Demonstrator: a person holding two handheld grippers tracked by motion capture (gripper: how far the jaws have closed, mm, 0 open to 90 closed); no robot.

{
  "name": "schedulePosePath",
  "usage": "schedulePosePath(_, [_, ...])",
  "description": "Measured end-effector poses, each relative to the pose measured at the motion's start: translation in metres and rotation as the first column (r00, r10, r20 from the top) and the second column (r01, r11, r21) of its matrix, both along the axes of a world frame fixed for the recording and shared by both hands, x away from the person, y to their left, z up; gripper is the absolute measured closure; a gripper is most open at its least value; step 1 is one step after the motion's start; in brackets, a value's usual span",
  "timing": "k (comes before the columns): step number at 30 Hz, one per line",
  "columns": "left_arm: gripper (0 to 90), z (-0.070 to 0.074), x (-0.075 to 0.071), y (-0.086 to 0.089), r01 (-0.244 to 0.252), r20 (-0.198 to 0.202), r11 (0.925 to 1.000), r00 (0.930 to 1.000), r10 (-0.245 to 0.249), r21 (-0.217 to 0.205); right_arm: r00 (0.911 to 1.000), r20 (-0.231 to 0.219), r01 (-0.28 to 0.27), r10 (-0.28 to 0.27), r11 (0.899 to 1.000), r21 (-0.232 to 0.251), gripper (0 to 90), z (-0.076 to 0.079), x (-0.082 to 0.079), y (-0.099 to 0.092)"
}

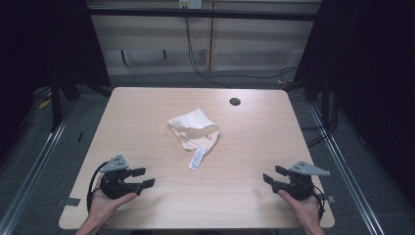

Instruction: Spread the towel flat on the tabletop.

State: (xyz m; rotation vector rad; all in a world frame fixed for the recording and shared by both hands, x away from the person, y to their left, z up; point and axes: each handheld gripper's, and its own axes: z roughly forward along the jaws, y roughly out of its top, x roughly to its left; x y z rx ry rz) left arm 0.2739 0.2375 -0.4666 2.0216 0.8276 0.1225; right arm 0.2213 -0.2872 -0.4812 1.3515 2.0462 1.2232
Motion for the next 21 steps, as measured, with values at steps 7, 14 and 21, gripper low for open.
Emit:
schedulePosePath(7, [46.8,0.004,-0.001,-0.003,0.022,0.011,0.9998,0.9997,-0.022,-0.005,0.999,-0.016,-0.04,0.041,0.999,0.023,37.9,0.0,-0.001,0.003])
schedulePosePath(14, [44.0,0.002,0.002,-0.004,0.012,-0.006,0.9999,0.9999,-0.012,-0.011,0.9976,-0.032,-0.061,0.061,0.998,0.007,37.7,-0.001,-0.001,0.007])
schedulePosePath(21, [44.2,0.016,-0.007,-0.013,0.046,0.051,0.9986,0.9976,-0.047,0.025,0.9954,-0.053,-0.08,0.08,0.997,-0.003,36.4,0.001,-0.003,0.014])
